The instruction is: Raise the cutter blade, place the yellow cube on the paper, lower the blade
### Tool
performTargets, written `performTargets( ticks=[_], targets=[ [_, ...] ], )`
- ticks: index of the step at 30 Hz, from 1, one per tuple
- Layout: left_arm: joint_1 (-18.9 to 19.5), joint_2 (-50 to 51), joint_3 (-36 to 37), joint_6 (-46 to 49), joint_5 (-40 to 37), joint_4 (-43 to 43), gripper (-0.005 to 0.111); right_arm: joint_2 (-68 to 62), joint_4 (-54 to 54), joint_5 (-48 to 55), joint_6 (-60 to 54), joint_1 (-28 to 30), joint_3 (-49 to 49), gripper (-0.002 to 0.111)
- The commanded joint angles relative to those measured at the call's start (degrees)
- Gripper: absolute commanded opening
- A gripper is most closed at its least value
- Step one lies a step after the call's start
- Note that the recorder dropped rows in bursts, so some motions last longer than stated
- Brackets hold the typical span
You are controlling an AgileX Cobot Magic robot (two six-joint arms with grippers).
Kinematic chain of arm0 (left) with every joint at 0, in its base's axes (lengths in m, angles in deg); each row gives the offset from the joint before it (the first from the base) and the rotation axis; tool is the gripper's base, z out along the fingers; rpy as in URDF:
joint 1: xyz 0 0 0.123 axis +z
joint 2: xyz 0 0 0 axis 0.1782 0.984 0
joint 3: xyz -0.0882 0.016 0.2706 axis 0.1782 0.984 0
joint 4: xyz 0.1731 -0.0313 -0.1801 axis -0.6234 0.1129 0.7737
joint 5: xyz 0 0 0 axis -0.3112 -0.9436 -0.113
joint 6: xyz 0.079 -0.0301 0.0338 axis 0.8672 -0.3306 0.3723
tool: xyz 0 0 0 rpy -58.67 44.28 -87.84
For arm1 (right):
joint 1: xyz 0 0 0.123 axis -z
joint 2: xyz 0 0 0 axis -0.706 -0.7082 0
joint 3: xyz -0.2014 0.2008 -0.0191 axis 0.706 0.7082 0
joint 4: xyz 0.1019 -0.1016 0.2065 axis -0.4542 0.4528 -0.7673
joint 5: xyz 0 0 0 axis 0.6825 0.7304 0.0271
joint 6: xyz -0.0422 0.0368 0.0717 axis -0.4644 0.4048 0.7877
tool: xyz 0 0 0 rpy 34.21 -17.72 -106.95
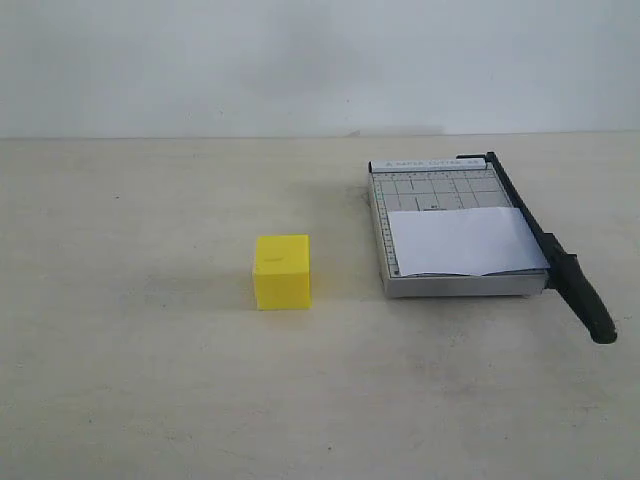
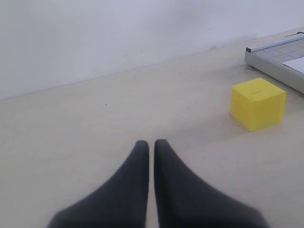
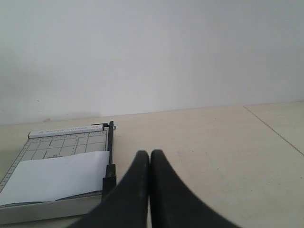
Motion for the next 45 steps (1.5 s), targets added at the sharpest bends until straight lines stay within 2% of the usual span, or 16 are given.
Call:
performTargets(
  ticks=[1, 29, 39, 45],
  targets=[
    [0.1, -0.2, 0.0, 0.1, 0.3, -0.1, 0.004, 0.3, 0.0, -0.3, -0.1, 0.1, 0.0, 0.0],
    [0.1, -0.2, 0.0, 0.1, 0.3, -0.1, 0.004, 0.3, -0.1, -0.3, -0.4, 0.1, 0.0, 0.0],
    [0.1, -0.2, 0.0, 0.1, 0.3, -0.1, 0.004, 0.3, -1.7, -16.3, 5.5, 0.1, 0.0, 0.0],
    [0.1, -0.2, 0.0, 0.1, 0.3, -0.1, 0.004, 0.3, -3.2, -18.8, 18.8, 0.1, 0.0, 0.0]
  ],
)
